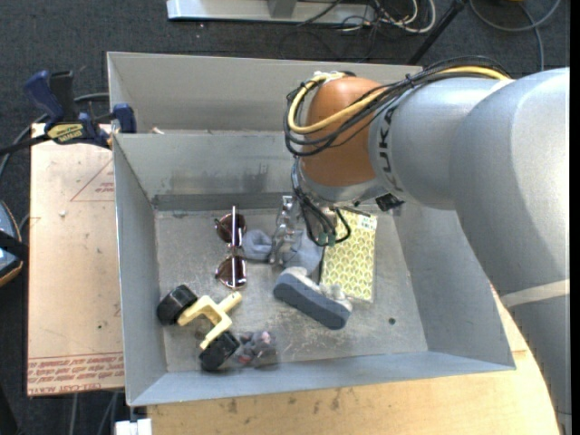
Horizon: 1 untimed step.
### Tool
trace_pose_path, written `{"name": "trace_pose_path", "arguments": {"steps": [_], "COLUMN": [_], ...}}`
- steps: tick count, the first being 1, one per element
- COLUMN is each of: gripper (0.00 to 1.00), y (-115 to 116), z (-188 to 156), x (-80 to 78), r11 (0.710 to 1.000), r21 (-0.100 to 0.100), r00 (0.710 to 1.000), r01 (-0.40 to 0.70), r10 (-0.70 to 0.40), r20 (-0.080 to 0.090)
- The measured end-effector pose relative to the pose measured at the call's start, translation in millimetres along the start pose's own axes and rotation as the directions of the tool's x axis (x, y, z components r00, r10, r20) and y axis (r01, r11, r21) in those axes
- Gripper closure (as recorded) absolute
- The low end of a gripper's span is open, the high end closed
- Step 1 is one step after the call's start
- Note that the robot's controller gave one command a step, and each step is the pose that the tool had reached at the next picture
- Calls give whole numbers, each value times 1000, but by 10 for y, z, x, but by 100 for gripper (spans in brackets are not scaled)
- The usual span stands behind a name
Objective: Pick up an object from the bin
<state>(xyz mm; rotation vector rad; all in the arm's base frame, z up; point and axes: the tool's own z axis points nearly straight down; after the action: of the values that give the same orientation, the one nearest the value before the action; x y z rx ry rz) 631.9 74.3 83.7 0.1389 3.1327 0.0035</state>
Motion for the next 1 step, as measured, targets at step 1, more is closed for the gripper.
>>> {"name": "trace_pose_path", "arguments": {"steps": [1], "gripper": [100], "y": [0], "z": [-29], "x": [1], "r11": [1000], "r21": [1], "r00": [1000], "r01": [0], "r10": [0], "r20": [-2]}}
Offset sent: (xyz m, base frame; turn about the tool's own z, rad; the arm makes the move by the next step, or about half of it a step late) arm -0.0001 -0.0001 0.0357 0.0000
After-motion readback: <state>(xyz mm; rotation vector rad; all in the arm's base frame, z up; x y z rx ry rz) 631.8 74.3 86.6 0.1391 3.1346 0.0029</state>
